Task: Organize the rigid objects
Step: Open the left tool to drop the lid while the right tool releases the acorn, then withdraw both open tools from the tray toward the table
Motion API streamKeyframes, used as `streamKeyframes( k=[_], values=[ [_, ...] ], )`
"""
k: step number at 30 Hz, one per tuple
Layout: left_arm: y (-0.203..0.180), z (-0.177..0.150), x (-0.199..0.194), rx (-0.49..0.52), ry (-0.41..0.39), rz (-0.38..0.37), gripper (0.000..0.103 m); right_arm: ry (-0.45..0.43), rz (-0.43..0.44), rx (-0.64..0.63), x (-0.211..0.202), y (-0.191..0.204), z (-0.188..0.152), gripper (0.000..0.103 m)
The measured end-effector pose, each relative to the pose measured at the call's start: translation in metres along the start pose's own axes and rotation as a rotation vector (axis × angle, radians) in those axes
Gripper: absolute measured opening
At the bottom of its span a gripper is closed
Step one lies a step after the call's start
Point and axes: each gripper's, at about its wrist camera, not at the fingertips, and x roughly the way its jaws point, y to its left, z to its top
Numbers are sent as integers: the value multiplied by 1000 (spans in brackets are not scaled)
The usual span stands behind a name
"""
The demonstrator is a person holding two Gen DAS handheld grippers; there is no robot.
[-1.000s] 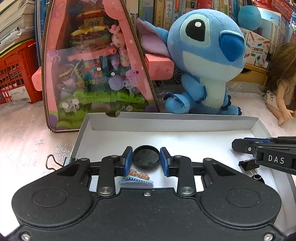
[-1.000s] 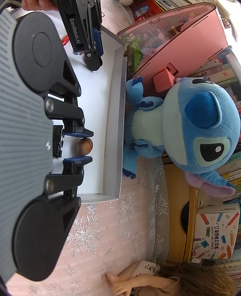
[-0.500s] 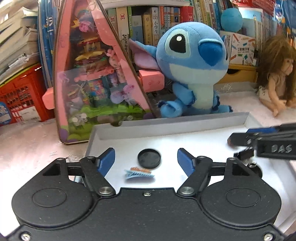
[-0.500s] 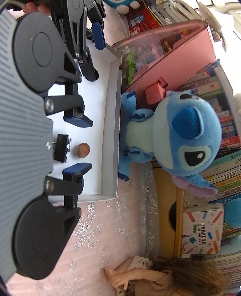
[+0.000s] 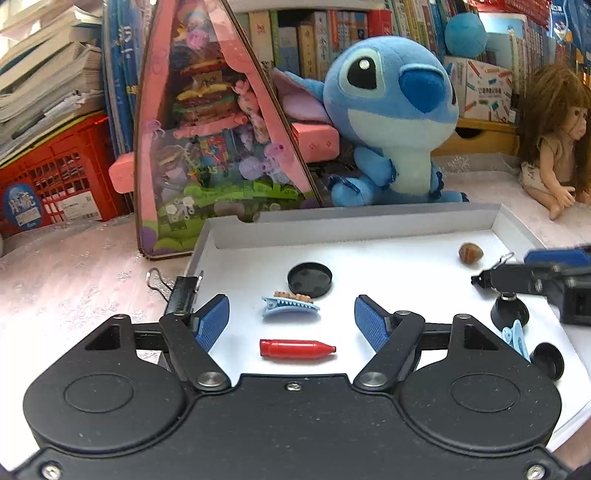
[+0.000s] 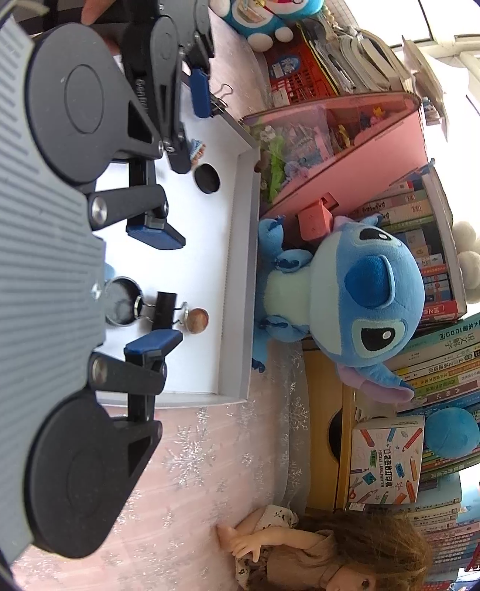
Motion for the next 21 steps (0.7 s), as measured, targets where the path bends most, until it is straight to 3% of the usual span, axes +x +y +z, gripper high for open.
streamKeyframes(
  k=[4,9,15,21],
  values=[
    [0,1,-4,-6,-46,35,76,-1,10,1,-5,1,-6,63],
    [-5,-3,-1,49,-9,51,77,-2,20,5,-11,0,-13,64],
    [-4,-9,-9,-12,23,-16,77,-7,27,8,-17,-2,-18,64],
    [-8,-14,-32,15,-72,17,78,-24,28,-7,-31,-2,-25,67]
  ],
)
